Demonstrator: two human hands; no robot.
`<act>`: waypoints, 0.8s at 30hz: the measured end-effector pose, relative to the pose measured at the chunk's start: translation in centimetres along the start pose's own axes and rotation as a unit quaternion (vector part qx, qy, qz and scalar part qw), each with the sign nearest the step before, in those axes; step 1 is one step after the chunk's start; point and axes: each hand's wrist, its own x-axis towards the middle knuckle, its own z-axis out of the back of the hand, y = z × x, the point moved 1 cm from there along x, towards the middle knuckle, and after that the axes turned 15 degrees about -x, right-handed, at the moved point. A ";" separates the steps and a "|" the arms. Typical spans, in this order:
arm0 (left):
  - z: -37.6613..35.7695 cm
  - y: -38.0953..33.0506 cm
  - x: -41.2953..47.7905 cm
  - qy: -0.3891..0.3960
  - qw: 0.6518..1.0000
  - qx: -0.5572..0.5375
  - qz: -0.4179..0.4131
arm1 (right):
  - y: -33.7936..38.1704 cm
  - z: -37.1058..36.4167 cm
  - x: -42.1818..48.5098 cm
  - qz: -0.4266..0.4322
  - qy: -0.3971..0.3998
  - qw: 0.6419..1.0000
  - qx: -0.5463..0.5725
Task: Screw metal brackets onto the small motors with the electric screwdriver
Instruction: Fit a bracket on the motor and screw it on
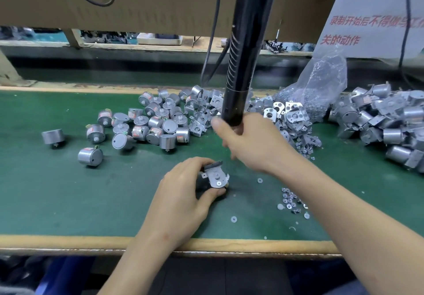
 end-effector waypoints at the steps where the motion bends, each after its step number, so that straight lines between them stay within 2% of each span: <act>1: 0.2 0.0 0.1 -0.024 1.000 -0.010 -0.011 | -0.2 0.2 -0.3 -0.007 0.056 0.997 -0.053; 3: 0.5 -0.1 0.0 -0.073 0.997 -0.023 -0.030 | -0.3 0.3 -1.0 0.004 0.181 0.982 -0.055; 5: 0.6 -0.2 -0.1 -0.109 0.993 -0.015 -0.052 | -0.1 -0.1 -1.8 0.036 0.276 0.957 0.078; 6: 0.6 -0.2 -0.2 -0.121 0.991 -0.010 -0.063 | -0.1 -0.2 -2.1 0.056 0.293 0.944 0.139; 9: 0.6 0.0 -0.3 -0.143 0.988 -0.021 -0.060 | -1.2 0.2 -2.0 0.037 0.238 0.937 0.253; 11: 0.5 0.2 -0.2 -0.130 0.990 -0.036 -0.033 | -2.8 1.9 -1.0 -0.036 0.162 0.923 0.346; 12: 0.5 0.3 -0.2 -0.119 0.992 -0.038 -0.017 | -4.0 3.0 -0.6 -0.074 0.120 0.905 0.402; 14: 0.4 0.7 -0.1 -0.102 0.994 -0.040 0.007 | -6.8 5.5 0.0 -0.136 0.028 0.853 0.503; 16: 0.2 0.9 -0.1 -0.086 0.996 -0.028 0.017 | -9.6 7.8 0.4 -0.185 -0.061 0.784 0.590; 19: 0.1 0.9 -0.1 -0.065 0.998 -0.014 0.019 | -13.6 11.0 1.0 -0.224 -0.181 0.635 0.717; 21: 0.0 0.8 -0.1 -0.060 0.998 -0.013 0.017 | -15.8 13.0 1.0 -0.205 -0.244 0.537 0.781; 22: 0.0 0.8 -0.1 -0.060 0.998 -0.009 0.014 | -16.6 13.7 0.9 -0.189 -0.263 0.504 0.800; 23: 0.0 0.8 -0.1 -0.060 0.998 -0.004 0.011 | -17.2 14.2 0.7 -0.176 -0.272 0.487 0.811; 24: 0.0 0.8 -0.1 -0.061 0.998 0.001 0.011 | -17.5 14.4 0.6 -0.168 -0.272 0.486 0.814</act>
